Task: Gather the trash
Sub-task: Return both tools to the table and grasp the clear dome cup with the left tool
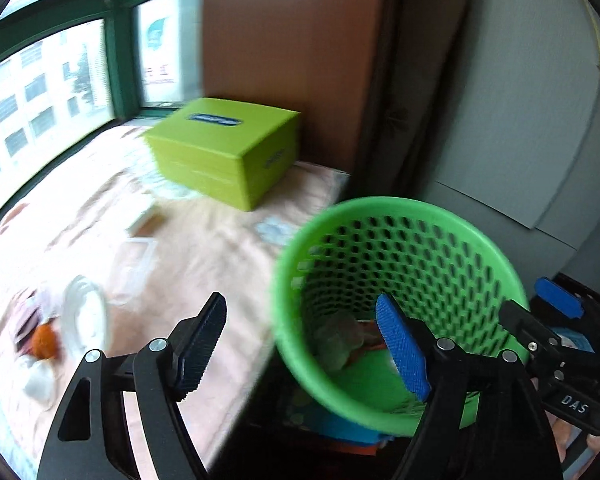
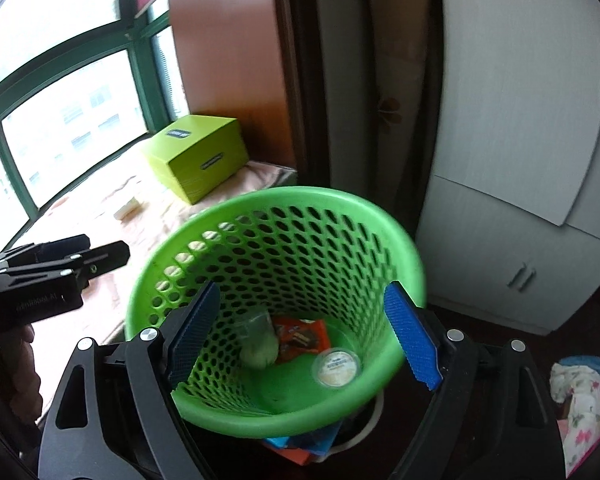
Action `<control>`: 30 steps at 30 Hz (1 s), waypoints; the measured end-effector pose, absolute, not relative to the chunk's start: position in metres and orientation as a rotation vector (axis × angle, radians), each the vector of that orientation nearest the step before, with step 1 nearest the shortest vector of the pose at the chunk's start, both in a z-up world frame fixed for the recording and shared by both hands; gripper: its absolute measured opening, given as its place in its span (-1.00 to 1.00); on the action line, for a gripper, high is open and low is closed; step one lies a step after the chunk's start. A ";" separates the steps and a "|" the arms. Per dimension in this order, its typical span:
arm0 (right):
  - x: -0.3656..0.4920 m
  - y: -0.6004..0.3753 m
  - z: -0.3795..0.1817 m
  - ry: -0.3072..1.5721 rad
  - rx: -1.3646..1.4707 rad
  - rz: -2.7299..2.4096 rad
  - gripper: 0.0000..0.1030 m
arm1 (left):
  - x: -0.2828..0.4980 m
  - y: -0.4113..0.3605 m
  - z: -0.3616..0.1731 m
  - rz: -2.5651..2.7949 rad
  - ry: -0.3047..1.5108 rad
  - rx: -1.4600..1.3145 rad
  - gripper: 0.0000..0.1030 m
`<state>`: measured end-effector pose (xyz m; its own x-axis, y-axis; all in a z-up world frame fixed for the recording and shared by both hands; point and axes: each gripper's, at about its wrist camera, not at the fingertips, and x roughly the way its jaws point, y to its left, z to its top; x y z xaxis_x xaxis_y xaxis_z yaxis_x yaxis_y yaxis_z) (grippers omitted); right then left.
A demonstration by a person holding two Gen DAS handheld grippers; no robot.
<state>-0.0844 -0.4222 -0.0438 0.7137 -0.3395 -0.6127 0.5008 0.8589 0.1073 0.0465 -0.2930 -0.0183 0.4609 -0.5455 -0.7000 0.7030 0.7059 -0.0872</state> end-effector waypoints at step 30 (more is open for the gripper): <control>0.030 -0.293 -0.041 0.676 0.114 -0.123 0.67 | 0.161 -0.057 -0.079 -0.186 0.887 0.024 0.43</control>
